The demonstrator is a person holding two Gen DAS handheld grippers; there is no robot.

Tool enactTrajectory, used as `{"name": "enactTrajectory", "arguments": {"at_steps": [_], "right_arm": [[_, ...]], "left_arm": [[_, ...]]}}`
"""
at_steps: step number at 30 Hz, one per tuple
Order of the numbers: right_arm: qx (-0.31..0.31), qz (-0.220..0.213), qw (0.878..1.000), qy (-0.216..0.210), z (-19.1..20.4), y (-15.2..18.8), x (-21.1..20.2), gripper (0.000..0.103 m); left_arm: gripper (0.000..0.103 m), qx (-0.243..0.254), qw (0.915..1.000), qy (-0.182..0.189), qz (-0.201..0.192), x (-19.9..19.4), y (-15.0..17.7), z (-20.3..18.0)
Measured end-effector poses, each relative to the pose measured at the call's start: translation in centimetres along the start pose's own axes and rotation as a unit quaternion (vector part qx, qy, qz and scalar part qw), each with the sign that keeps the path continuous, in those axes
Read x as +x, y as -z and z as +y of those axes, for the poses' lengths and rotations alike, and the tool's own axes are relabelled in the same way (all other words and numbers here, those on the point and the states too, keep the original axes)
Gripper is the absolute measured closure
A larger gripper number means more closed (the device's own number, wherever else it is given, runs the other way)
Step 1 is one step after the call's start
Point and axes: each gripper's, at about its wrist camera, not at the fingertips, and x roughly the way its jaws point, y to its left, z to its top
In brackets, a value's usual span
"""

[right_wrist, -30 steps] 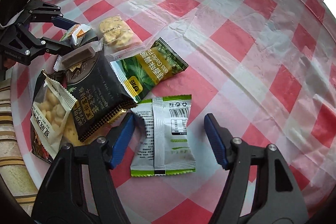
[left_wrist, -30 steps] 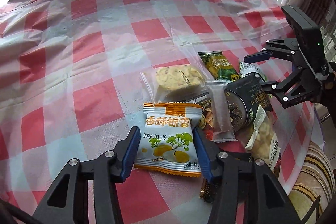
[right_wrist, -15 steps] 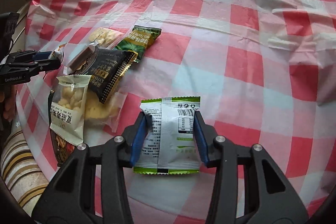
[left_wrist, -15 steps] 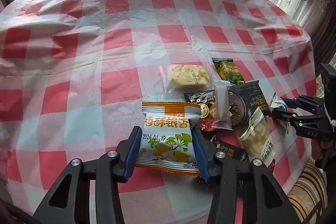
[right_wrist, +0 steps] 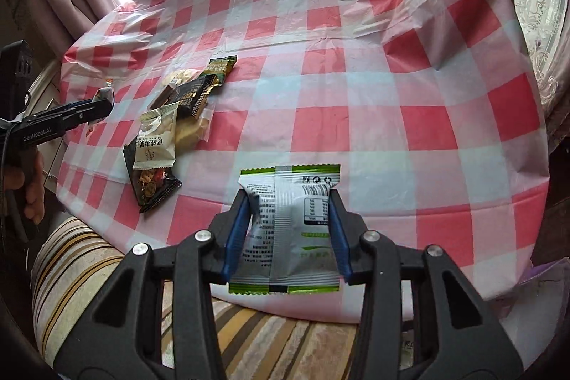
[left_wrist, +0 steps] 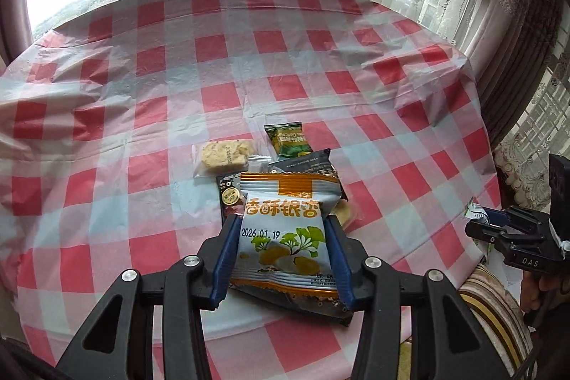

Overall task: Organize snacks
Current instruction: 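Carry both packets to the white box and open both tools to drop them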

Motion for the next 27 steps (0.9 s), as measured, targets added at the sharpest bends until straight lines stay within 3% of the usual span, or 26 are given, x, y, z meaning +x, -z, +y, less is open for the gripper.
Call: {"name": "enactTrajectory", "arguments": {"at_steps": [6,15,27], "right_arm": [[0.058,-0.011,0.998,0.031,-3.7,4.0,-4.3,0.057],[0.130,-0.041,0.989,0.062,-8.3,8.6,-9.3,0.057],[0.231,-0.068,0.967,0.078,-13.5,14.0,-12.6,0.056]], "left_arm": [[0.055,0.047,0.9975,0.052,0.007,-0.2,0.4,-8.0],[0.055,0.106,0.9869,0.114,0.042,0.2,2.6,-18.4],[0.055,0.134,0.9727,0.167,0.088,1.3,5.8,-27.0]]}}
